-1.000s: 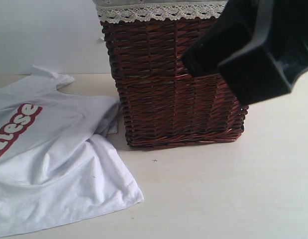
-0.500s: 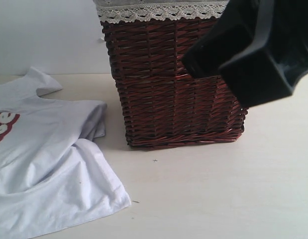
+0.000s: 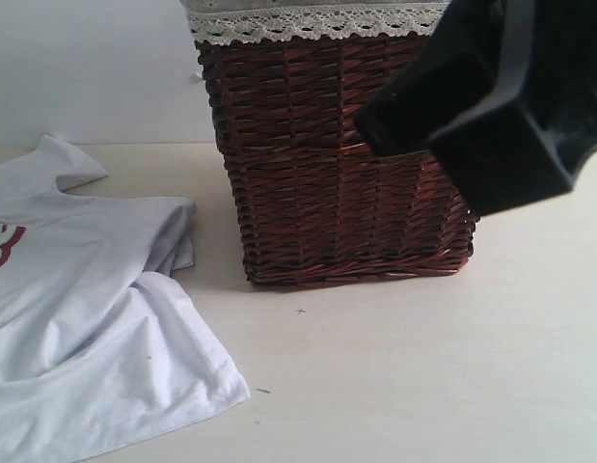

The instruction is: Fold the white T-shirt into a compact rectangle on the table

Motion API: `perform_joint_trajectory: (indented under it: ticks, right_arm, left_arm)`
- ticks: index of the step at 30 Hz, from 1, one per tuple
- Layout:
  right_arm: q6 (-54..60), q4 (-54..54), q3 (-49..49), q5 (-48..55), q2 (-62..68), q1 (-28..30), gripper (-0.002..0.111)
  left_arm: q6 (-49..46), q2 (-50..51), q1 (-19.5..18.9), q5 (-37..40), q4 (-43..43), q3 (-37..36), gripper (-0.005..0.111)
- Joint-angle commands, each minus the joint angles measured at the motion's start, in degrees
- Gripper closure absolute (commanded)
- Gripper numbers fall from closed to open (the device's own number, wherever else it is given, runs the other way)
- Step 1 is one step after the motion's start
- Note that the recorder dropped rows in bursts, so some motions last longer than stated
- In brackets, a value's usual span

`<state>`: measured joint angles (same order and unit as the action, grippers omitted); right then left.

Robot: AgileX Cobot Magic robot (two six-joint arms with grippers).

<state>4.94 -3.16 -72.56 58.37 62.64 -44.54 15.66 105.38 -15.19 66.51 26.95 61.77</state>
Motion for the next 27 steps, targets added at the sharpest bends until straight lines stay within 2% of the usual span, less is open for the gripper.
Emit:
perform_joint_trajectory:
  ticks: [1, 4, 7, 13, 19, 23, 27]
  right_arm:
    - [0.6, 0.2, 0.2, 0.1, -0.2, 0.2, 0.108]
    - [0.7, 0.2, 0.2, 0.2, -0.3, 0.2, 0.108]
    - [1.0, 0.2, 0.3, 0.2, -0.7, 0.2, 0.108]
    - [1.0, 0.2, 3.2, -2.3, -2.1, 0.2, 0.108]
    - [1.0, 0.2, 6.3, -4.5, -4.0, 0.2, 0.108]
    - [1.0, 0.2, 7.2, -5.2, -4.6, 0.2, 0.108]
    - [1.0, 0.2, 7.2, -5.2, -4.6, 0.2, 0.108]
  left_arm:
    - [3.6, -1.9, 0.2, 2.8, 2.4, -6.4, 0.107]
    - [6.9, -3.3, -0.7, -1.5, 2.9, -11.1, 0.107]
    - [9.7, -3.7, -4.5, -5.5, 2.7, -14.9, 0.107]
    - [12.5, -4.5, -9.2, -7.2, 3.8, -13.2, 0.107]
    - [20.7, -5.0, -11.7, -10.2, 11.4, -11.8, 0.107]
    - [21.9, -4.7, -13.3, -19.8, 8.8, -11.3, 0.107]
    - [20.3, -4.1, -15.3, -29.5, 2.7, -11.2, 0.107]
